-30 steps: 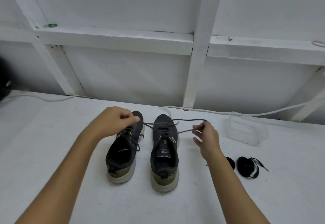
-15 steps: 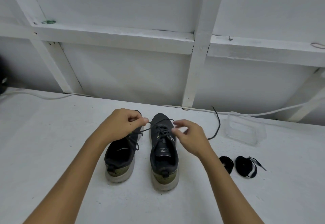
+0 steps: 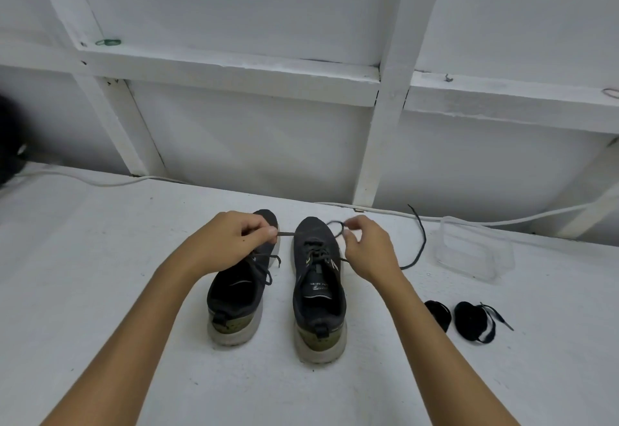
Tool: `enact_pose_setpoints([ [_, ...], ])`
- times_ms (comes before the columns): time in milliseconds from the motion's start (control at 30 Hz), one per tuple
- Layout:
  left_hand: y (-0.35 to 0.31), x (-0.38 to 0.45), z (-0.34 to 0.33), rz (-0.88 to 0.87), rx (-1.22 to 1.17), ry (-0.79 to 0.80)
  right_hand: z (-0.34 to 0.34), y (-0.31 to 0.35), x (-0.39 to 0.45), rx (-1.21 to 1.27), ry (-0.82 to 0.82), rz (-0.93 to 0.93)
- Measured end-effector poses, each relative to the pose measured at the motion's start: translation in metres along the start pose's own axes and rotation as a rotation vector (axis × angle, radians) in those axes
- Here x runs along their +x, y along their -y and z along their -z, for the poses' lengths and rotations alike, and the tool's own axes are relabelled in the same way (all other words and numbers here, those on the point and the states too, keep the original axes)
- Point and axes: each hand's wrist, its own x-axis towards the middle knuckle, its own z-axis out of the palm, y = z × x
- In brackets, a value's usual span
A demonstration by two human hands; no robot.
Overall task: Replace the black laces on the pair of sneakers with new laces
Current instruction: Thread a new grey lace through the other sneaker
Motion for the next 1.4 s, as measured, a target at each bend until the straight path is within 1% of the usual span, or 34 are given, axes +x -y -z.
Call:
enact_pose_setpoints([
  [33, 0.0, 0.0, -0.002, -0.001, -0.008, 0.006, 0.002, 0.002, -0.002, 0.037, 0.039, 0.087],
  [67, -0.001, 0.0, -0.006, -0.009, -0.02, 0.01, 0.003, 0.007, -0.004, 0.094, 0.116, 0.156],
  [133, -0.007, 0.003, -0.012, -0.036, -0.038, 0.012, 0.003, 0.022, -0.009, 0.182, 0.307, 0.231],
  [167, -0.01, 0.004, -0.015, -0.051, -0.045, 0.012, 0.001, 0.027, -0.009, 0.189, 0.346, 0.271],
  [233, -0.016, 0.007, -0.018, -0.064, -0.064, 0.016, -0.003, 0.031, -0.009, 0.156, 0.31, 0.329],
  [300, -0.014, 0.008, -0.019, -0.052, -0.078, 0.017, -0.002, 0.029, -0.007, 0.184, 0.235, 0.296],
  [400, -0.004, 0.004, -0.018, -0.014, -0.064, 0.044, 0.01, 0.017, 0.002, 0.254, 0.109, 0.146],
  [467, 0.002, 0.0, -0.018, 0.016, -0.071, 0.06, 0.016, 0.009, 0.009, 0.305, 0.079, 0.049],
  [533, 0.007, -0.002, -0.018, 0.034, -0.075, 0.056, 0.018, 0.002, 0.015, 0.355, -0.001, -0.077],
  [567, 0.008, -0.002, -0.018, 0.04, -0.072, 0.051, 0.019, -0.003, 0.018, 0.333, -0.06, -0.121],
  [600, 0.008, -0.002, -0.018, 0.043, -0.068, 0.047, 0.019, -0.007, 0.02, 0.244, -0.102, -0.134],
  [633, 0.009, -0.002, -0.019, 0.047, -0.063, 0.041, 0.019, -0.009, 0.018, 0.115, -0.102, -0.113],
  [667, 0.01, -0.001, -0.019, 0.049, -0.058, 0.036, 0.017, -0.009, 0.015, 0.008, -0.055, -0.071],
  [700, 0.008, 0.0, -0.021, 0.046, -0.056, 0.034, 0.015, -0.006, 0.011, -0.045, 0.018, -0.011],
  [833, -0.003, 0.007, -0.028, 0.013, -0.056, 0.044, 0.005, 0.02, -0.007, 0.009, 0.303, 0.241],
  [900, -0.008, 0.008, -0.029, 0.007, -0.051, 0.048, -0.001, 0.026, -0.009, 0.003, 0.331, 0.283],
  [967, -0.007, 0.007, -0.03, 0.014, -0.048, 0.056, -0.003, 0.025, -0.007, -0.016, 0.296, 0.275],
  [1067, 0.001, 0.002, -0.032, 0.041, -0.06, 0.08, 0.0, 0.017, 0.001, -0.047, 0.17, 0.214],
  [1200, 0.005, -0.005, -0.041, 0.108, -0.197, 0.175, 0.004, 0.01, 0.008, -0.108, 0.088, 0.16],
  [1267, 0.005, -0.005, -0.046, 0.137, -0.229, 0.188, 0.003, 0.01, 0.008, -0.103, 0.04, 0.147],
  [1333, 0.004, -0.004, -0.052, 0.173, -0.216, 0.174, 0.002, 0.01, 0.009, -0.109, 0.005, 0.125],
  [1400, 0.005, -0.002, -0.058, 0.234, -0.23, 0.1, 0.0, 0.009, 0.008, -0.073, -0.059, 0.089],
])
